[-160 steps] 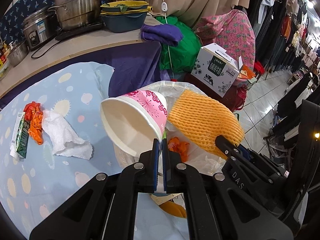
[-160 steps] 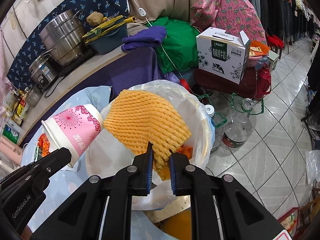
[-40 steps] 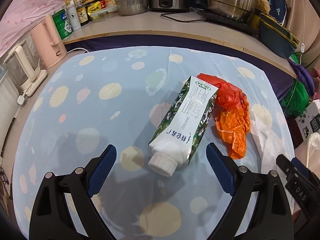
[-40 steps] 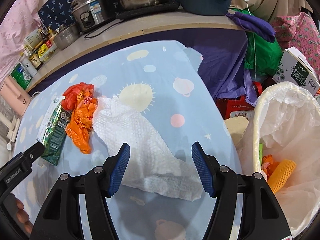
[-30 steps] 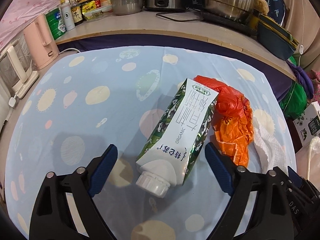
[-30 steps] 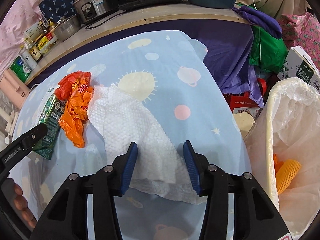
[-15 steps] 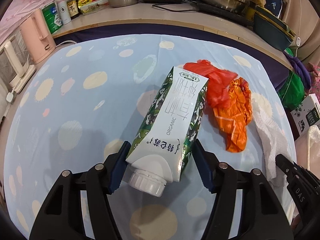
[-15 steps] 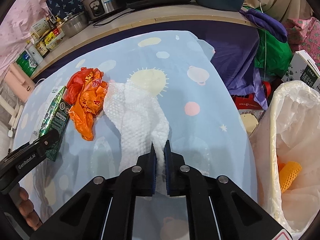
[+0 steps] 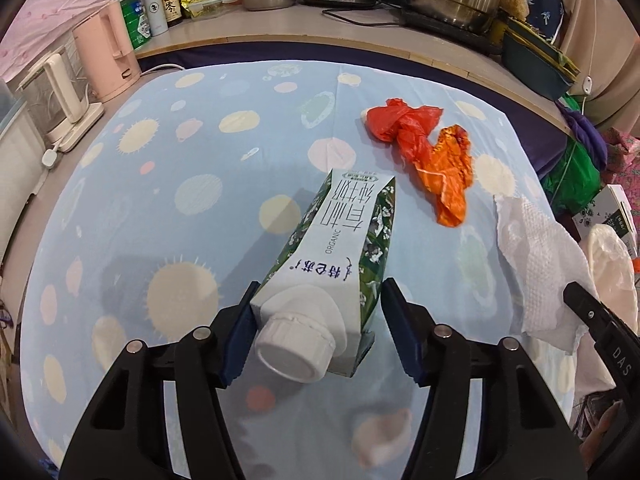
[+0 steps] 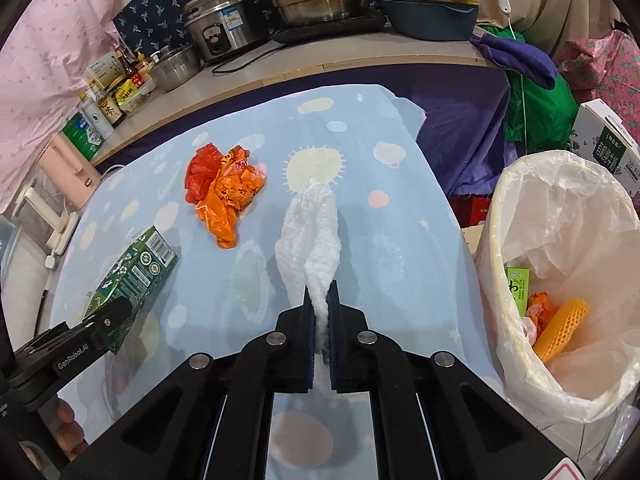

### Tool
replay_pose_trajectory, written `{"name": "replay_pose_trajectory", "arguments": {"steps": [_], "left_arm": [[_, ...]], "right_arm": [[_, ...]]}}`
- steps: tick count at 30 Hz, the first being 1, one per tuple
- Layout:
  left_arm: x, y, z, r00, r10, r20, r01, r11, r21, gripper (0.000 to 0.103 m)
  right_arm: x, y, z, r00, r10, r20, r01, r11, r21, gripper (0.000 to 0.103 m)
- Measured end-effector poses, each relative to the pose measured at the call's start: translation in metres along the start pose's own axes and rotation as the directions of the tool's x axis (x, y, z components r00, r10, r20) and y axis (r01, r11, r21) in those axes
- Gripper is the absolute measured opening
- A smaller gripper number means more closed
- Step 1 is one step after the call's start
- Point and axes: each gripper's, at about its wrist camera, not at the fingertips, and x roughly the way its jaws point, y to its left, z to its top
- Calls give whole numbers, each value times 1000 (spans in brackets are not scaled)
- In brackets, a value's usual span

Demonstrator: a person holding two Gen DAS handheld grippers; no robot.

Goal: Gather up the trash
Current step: 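Grasp the green-and-white carton with the left tool while the right tool grasps the paper towel, then carry the carton and paper towel over the bin and open both tools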

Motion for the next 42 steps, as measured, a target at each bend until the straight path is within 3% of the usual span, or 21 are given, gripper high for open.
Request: {"name": "replay_pose_trajectory", "arguments": {"steps": [11, 26, 42], "left_arm": [[-57, -26, -30, 999, -41, 32, 39, 997, 64, 54], [-106, -78, -47, 990, -124, 73, 110, 979, 174, 51], [-152, -180, -20, 948, -294, 124, 240, 914, 328, 51]], "right_arm": [[-65, -11, -20, 997, 34, 75, -34, 999, -5, 5], [-122, -37, -23, 984, 28, 178, -35, 999, 38, 5], [-176, -116, 5, 947, -80, 310, 25, 983, 180, 5]]}}
